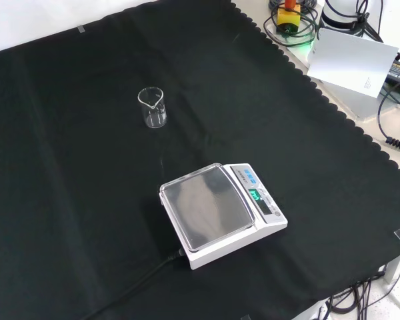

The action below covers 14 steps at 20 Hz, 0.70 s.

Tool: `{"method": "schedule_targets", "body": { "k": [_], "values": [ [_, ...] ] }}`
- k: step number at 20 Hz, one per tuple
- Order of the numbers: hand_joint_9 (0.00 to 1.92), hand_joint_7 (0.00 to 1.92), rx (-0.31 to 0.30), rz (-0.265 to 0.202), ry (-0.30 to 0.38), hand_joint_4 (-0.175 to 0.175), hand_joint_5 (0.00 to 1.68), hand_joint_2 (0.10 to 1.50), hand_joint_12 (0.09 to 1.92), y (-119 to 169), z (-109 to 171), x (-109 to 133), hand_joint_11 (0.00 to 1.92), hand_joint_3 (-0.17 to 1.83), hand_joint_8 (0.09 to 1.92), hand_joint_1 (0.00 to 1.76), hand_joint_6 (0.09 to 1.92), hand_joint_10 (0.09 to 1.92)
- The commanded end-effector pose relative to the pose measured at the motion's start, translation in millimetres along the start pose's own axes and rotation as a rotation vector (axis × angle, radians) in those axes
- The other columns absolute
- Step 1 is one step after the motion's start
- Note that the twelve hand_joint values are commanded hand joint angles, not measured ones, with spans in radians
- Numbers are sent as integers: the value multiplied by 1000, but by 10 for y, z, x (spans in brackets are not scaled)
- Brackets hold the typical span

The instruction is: Pick up the beaker.

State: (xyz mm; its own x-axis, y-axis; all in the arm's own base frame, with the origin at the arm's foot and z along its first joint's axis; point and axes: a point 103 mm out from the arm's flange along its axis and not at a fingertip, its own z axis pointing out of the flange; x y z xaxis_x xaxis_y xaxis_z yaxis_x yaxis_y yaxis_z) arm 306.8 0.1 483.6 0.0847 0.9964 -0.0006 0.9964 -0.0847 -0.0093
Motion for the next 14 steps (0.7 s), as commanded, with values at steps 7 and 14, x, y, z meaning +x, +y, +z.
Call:
{"method": "schedule_targets", "body": {
  "k": [7, 14],
  "values": [
    [171, 0, 3, 5, -14, 37, 68, 633, 1537, 108, 70, -25, 0, 350, 578, 511, 87, 781],
    [159, 0, -13, 3, -2, 40, 42, 645, 1520, 448, 335, -85, 0, 324, 487, 511, 87, 778]
  ]
}}
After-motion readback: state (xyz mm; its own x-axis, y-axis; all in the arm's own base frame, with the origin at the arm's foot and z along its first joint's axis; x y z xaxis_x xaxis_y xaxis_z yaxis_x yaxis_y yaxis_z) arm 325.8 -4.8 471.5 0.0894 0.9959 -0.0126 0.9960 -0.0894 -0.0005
